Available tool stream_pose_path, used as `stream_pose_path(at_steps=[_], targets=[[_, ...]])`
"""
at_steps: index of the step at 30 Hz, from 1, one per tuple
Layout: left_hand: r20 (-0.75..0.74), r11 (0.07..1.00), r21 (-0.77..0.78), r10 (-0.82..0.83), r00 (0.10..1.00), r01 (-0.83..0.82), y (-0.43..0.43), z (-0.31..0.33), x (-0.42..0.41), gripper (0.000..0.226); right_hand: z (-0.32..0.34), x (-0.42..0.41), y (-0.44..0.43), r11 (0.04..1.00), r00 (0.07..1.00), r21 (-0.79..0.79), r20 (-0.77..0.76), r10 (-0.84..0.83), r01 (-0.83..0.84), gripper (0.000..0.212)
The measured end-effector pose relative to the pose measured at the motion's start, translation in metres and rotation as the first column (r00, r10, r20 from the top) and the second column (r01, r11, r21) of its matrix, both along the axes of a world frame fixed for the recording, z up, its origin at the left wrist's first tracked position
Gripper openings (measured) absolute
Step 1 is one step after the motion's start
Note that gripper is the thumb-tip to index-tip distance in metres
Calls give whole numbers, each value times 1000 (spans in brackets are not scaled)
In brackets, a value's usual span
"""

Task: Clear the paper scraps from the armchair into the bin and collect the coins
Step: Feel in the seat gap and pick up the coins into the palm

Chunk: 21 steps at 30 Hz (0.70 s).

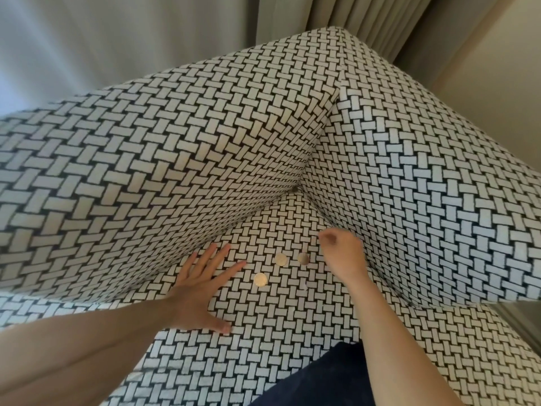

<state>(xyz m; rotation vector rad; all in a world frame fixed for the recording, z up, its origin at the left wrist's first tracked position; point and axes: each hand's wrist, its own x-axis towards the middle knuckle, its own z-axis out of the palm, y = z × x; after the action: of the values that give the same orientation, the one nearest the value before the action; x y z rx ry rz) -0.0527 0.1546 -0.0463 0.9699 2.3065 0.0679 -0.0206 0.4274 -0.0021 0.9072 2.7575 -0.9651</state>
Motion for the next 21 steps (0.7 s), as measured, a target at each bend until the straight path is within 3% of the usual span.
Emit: stream_pose_path(at_steps=[5,13,21], targets=[[1,1000,-7,11,1000,-11,1,-1,0,122,-19,-8,18,993,989,0,89,-116,116,40],[-6,1000,-17,14,1000,-14,1,-1,0,123,-25,-14,13,996,952,52,296,-81,68,51],[-6,1000,-20,6,1000,-7,1,0,-1,122,-22,-12,25,997,933,7,353,-69,71,54]])
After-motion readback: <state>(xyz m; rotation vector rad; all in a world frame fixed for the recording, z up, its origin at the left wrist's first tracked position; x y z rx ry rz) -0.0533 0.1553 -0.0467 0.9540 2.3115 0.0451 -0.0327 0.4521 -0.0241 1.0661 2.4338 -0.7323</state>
